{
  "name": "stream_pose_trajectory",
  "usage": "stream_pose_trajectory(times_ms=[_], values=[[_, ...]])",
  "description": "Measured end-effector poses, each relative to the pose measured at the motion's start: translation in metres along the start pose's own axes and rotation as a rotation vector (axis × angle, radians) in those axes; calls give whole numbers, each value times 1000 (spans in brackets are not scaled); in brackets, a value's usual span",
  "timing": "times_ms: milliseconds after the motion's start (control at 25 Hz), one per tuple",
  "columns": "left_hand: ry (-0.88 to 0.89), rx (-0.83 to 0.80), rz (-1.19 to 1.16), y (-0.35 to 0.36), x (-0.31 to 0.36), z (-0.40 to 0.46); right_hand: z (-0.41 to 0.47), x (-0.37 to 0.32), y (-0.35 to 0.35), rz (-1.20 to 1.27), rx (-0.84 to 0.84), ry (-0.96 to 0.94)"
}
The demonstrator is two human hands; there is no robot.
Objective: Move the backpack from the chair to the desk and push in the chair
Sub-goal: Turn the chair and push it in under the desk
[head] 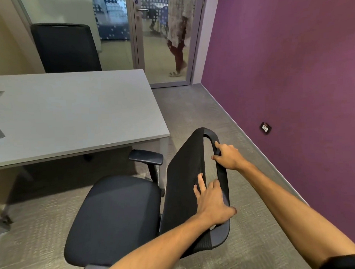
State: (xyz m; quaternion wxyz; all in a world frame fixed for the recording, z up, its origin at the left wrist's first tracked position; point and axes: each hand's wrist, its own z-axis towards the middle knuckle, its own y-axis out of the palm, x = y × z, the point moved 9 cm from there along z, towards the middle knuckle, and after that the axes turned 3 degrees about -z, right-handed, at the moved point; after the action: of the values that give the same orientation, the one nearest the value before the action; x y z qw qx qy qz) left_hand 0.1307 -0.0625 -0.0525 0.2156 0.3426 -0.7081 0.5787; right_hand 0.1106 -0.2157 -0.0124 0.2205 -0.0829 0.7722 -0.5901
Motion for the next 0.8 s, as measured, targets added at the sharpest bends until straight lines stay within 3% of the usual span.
stream_pose_trajectory(times_ms=[280,480,800], values=[[11,27,-98,-37,-39,-16,2,-52,18,-25,-2,-49],[16,5,-144,-67,-80,-34,7,-92,26,-355,-18,-128],[44,-122,-230,-132,-141,-89,-2,-171,61,-424,-49,-405]])
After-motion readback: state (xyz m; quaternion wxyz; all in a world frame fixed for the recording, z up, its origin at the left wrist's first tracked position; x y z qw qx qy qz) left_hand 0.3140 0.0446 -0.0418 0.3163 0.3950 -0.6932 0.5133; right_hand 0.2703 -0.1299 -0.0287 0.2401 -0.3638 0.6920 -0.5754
